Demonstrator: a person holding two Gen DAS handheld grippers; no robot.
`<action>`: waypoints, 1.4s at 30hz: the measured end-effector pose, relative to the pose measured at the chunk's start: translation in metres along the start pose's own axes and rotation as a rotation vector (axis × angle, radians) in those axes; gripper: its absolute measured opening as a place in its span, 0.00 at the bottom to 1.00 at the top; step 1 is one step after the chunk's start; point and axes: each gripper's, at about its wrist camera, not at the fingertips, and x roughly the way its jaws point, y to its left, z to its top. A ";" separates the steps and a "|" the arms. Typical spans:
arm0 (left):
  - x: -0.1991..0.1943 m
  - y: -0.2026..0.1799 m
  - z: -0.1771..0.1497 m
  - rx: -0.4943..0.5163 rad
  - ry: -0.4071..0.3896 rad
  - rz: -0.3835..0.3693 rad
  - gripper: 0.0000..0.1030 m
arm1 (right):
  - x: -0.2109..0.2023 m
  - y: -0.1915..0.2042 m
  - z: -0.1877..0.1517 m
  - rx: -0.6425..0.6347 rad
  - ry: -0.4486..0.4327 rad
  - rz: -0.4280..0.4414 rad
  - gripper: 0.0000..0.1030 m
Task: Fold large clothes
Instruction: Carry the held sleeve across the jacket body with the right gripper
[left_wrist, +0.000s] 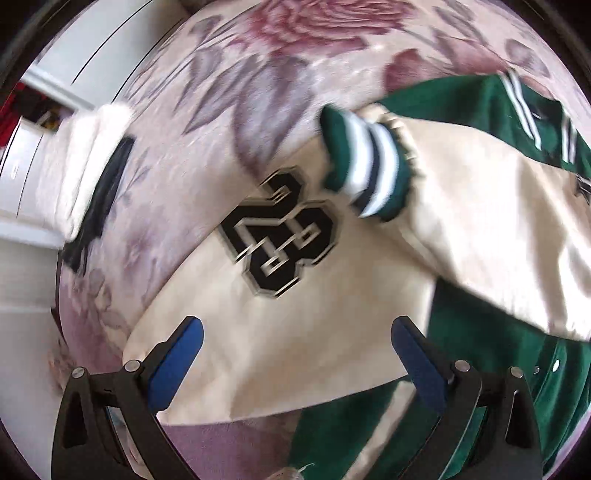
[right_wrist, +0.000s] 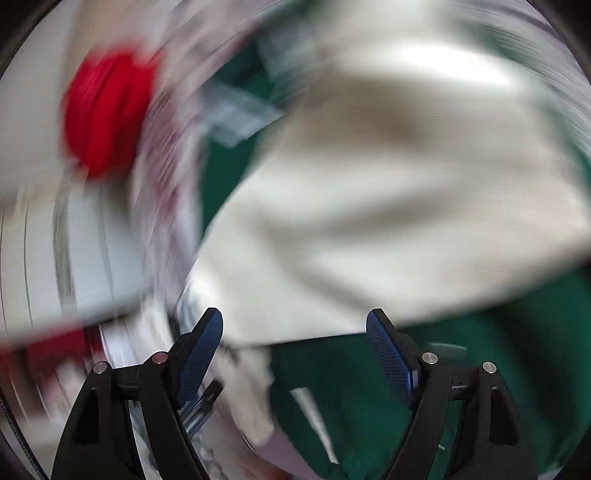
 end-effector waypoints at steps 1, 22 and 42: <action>-0.001 -0.005 0.004 0.016 -0.010 0.001 1.00 | -0.013 -0.033 0.006 0.105 -0.047 0.024 0.80; -0.017 -0.114 0.054 0.229 -0.091 -0.054 1.00 | -0.144 -0.147 0.000 0.263 -0.225 0.021 0.50; 0.007 0.093 -0.024 -0.242 0.043 0.023 1.00 | -0.138 -0.019 -0.009 -0.130 -0.107 -0.104 0.64</action>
